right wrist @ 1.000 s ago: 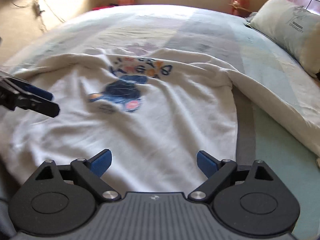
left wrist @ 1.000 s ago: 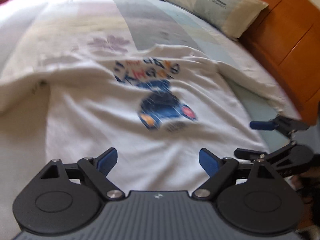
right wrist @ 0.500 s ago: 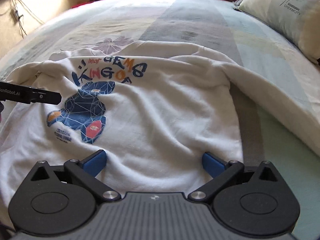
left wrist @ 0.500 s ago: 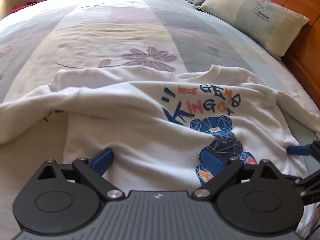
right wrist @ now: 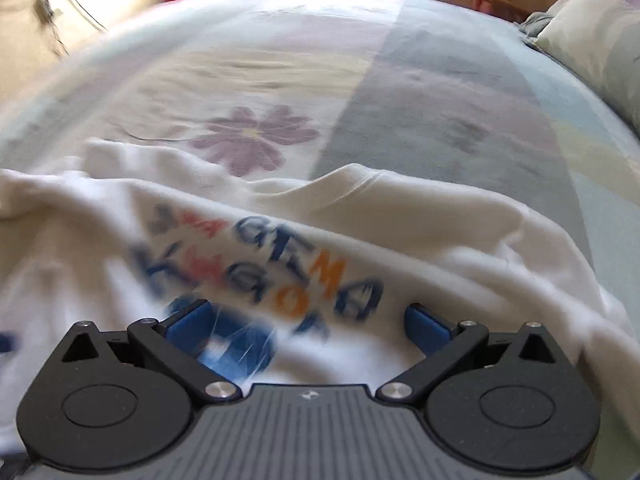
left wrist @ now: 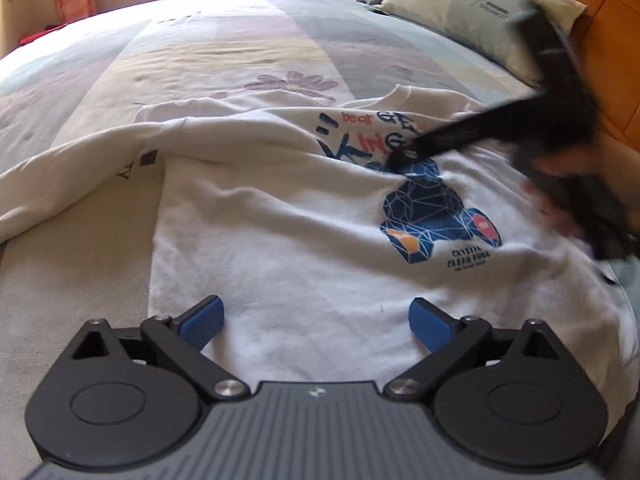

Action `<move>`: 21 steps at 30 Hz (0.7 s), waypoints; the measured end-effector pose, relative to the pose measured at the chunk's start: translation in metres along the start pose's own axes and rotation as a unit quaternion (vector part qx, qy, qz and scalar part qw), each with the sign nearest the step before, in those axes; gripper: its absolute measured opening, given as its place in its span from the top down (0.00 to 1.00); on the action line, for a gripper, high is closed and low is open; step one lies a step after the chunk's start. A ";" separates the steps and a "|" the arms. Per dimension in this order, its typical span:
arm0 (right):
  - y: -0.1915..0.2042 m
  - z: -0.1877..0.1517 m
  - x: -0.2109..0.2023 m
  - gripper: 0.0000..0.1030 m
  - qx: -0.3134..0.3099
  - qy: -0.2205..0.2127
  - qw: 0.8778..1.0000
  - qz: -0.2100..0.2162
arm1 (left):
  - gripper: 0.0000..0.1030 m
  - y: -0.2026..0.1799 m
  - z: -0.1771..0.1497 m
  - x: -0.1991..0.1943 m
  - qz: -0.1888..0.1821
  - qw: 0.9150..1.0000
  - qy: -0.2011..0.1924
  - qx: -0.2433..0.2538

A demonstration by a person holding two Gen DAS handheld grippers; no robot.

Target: Fold clothes

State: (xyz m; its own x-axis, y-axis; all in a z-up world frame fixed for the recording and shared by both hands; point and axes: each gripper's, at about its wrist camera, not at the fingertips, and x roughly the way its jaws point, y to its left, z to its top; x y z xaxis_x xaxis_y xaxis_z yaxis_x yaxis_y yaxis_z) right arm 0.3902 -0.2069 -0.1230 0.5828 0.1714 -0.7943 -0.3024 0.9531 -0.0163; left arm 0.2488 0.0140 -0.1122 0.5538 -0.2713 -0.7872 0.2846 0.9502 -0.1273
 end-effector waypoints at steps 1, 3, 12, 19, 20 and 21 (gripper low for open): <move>-0.001 0.005 0.005 0.00 -0.007 -0.008 1.000 -0.007 | 0.03 0.001 -0.001 0.000 -0.004 1.000 -0.002 -0.003; -0.008 0.018 0.015 0.00 0.006 -0.010 1.000 -0.006 | 0.01 0.003 -0.002 -0.001 -0.012 1.000 -0.007 -0.008; -0.021 0.021 -0.021 0.00 0.019 0.001 0.999 0.044 | 0.01 0.011 0.001 -0.011 -0.047 0.999 -0.023 -0.014; -0.036 -0.022 -0.073 0.00 0.021 -0.009 0.997 0.067 | 0.01 0.023 0.035 0.023 -0.064 0.997 -0.044 -0.020; -0.038 -0.030 -0.078 0.00 0.017 -0.008 0.998 0.060 | 0.01 0.029 0.036 0.028 -0.059 0.997 -0.052 -0.027; -0.040 -0.037 -0.083 0.00 0.013 -0.007 0.999 0.051 | 0.01 0.033 0.036 0.030 -0.046 0.997 -0.060 -0.025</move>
State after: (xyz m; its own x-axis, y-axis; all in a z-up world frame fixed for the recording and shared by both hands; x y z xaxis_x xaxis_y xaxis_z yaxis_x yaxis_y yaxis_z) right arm 0.3256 -0.2682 -0.0793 0.5611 0.2716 -0.7819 -0.3408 0.9366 0.0808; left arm 0.3032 0.0321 -0.1180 0.6180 -0.3705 -0.6934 0.3000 0.9264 -0.2276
